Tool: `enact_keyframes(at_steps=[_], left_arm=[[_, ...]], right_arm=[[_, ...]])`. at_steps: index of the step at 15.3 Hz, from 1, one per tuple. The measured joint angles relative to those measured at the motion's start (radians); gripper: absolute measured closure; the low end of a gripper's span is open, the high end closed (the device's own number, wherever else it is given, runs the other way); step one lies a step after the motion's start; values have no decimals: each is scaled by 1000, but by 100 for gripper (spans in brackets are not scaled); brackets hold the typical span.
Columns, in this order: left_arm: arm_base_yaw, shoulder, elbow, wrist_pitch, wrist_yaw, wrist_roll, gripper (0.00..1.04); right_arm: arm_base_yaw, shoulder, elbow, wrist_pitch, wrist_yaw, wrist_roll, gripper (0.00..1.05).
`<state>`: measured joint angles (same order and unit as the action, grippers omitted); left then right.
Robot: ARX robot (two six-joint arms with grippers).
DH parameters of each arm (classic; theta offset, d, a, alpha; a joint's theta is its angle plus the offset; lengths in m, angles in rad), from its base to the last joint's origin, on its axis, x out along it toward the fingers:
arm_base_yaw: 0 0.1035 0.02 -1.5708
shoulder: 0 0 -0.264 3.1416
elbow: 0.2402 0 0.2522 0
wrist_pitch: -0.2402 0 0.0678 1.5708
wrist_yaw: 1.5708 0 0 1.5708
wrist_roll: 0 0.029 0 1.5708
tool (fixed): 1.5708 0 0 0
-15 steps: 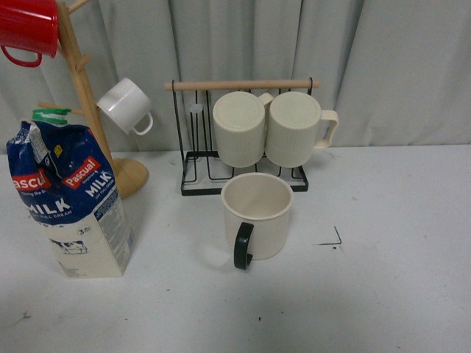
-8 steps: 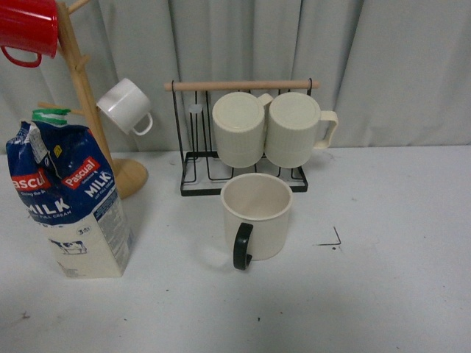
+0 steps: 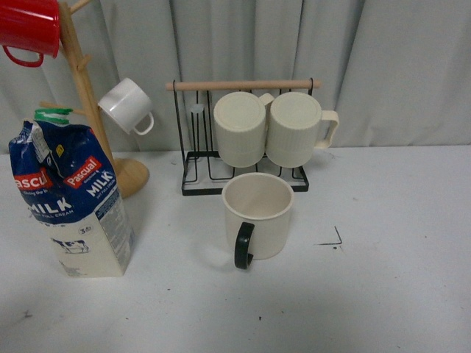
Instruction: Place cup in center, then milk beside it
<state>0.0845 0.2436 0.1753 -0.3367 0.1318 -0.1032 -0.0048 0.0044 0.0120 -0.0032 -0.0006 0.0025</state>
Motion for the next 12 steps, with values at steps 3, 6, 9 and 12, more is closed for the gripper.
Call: enact_keyframes(at_steps=[3, 6, 9, 12], left_arm=[[63, 262, 155, 142, 51, -19, 7], [61, 534, 278, 361, 77, 26, 7], [32, 824, 385, 520, 56, 106, 7], [15, 1046, 489, 600, 65, 177, 7]], right_arm=[[0, 0, 0, 0, 0, 0, 6], [0, 0, 0, 0, 0, 0, 6], [0, 0, 0, 0, 0, 0, 6], [0, 0, 0, 0, 0, 0, 6]])
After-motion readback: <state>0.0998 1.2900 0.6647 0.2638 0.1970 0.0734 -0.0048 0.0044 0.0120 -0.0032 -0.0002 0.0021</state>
